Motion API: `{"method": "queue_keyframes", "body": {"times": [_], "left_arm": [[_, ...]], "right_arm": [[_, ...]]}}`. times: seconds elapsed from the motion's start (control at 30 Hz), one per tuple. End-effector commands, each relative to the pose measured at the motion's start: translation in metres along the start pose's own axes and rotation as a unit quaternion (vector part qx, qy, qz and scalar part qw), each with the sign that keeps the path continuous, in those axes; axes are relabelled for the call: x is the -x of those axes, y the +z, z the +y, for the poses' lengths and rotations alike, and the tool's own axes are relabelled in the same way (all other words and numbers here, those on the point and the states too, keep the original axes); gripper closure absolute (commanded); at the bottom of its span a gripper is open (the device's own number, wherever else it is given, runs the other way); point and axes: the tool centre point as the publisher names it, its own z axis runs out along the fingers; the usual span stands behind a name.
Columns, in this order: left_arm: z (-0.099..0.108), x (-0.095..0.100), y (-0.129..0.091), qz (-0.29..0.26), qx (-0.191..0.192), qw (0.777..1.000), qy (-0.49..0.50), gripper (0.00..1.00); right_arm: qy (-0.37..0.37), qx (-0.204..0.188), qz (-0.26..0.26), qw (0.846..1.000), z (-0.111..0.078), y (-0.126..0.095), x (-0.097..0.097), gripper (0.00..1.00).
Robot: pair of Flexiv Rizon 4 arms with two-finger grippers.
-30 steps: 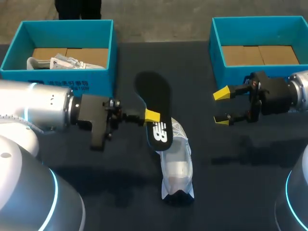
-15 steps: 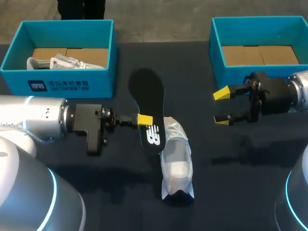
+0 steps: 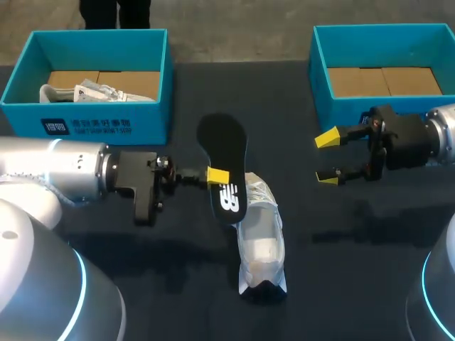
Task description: Take the shoe out of the shoebox, open the shoe tongue, remove and reinsert the insole, then place the shoe into the shoebox
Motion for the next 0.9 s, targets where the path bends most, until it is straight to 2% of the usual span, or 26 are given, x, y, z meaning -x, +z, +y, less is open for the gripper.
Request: {"method": "queue_keyframes", "body": {"times": [0.03,0.57,0.9], "left_arm": [[0.000,-0.001,0.001,-0.001,0.000,1.000,0.001,1.00],[0.000,-0.001,0.001,-0.001,0.000,1.000,0.001,1.00],[0.000,-0.001,0.001,-0.001,0.000,1.000,0.001,1.00]], "right_arm": [[0.000,0.001,0.000,1.000,0.000,0.001,0.001,0.00],[-0.036,-0.037,-0.007,0.999,0.029,0.043,-0.001,0.00],[-0.036,-0.037,-0.007,0.999,0.029,0.043,-0.001,0.00]]}}
